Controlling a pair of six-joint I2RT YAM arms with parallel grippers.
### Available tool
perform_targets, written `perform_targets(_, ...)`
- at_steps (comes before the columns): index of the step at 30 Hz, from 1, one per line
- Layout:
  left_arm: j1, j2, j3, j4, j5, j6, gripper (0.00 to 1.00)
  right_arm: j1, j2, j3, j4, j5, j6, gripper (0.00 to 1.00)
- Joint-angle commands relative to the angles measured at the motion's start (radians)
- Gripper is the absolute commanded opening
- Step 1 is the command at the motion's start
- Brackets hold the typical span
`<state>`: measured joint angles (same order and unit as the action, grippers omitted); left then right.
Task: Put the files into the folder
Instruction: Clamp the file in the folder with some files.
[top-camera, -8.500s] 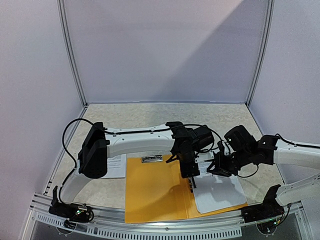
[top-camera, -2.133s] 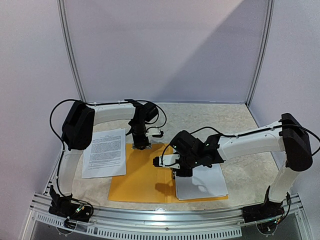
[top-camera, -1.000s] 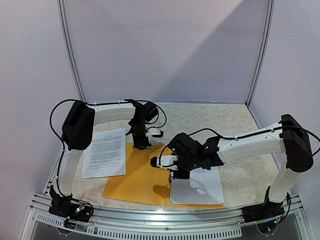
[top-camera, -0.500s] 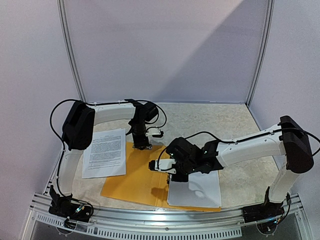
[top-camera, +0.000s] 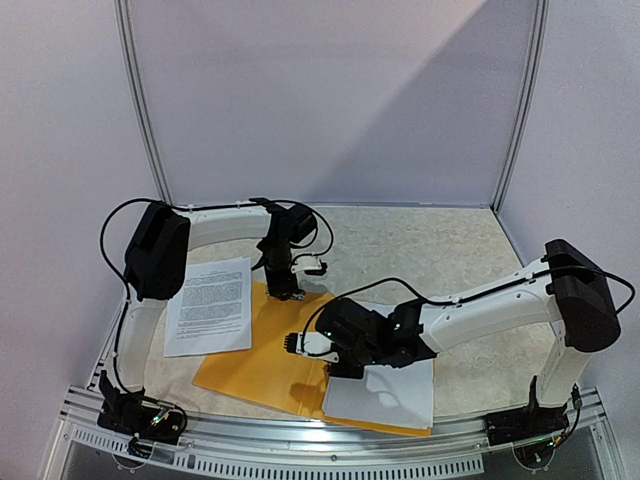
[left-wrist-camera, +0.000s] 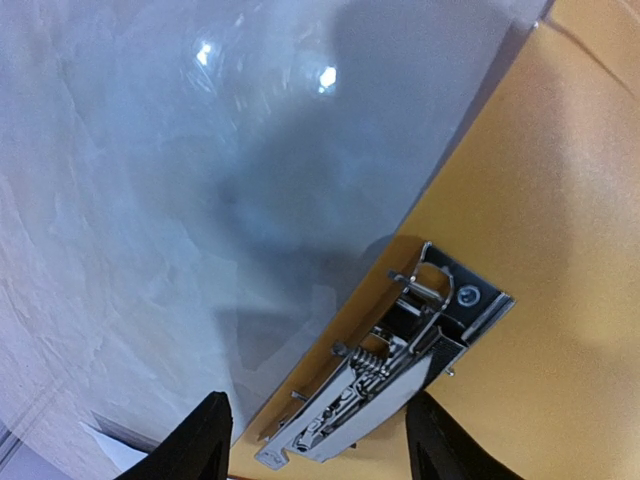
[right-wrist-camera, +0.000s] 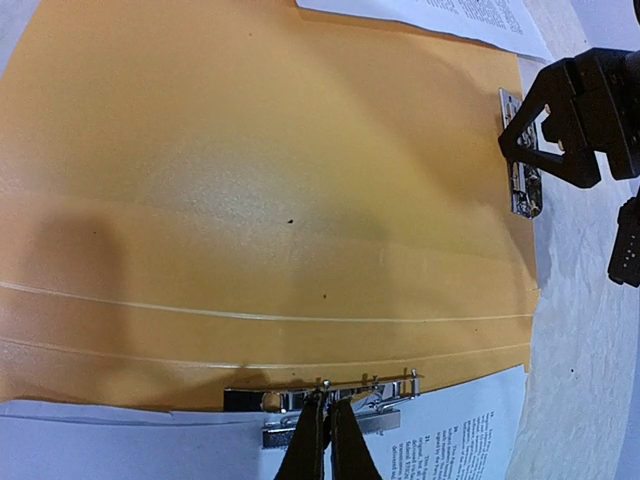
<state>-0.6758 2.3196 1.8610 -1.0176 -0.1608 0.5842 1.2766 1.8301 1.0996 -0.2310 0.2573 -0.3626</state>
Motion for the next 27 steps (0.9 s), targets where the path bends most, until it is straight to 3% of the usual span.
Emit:
perform_targets(1,0.027,0.104,-0.039,-0.009,-0.004,0.009,0.62,0.064,0.099,-0.078,-0.200,-0.162,0.094,0.00)
perform_targets(18,0.028,0.111,-0.037,-0.013,0.000,0.008,0.62,0.106,0.093,-0.101,-0.215,-0.127,0.214,0.00)
perform_targets(27,0.028,0.122,-0.019,-0.025,0.002,0.006,0.63,0.090,0.093,0.005,-0.205,-0.092,0.204,0.00)
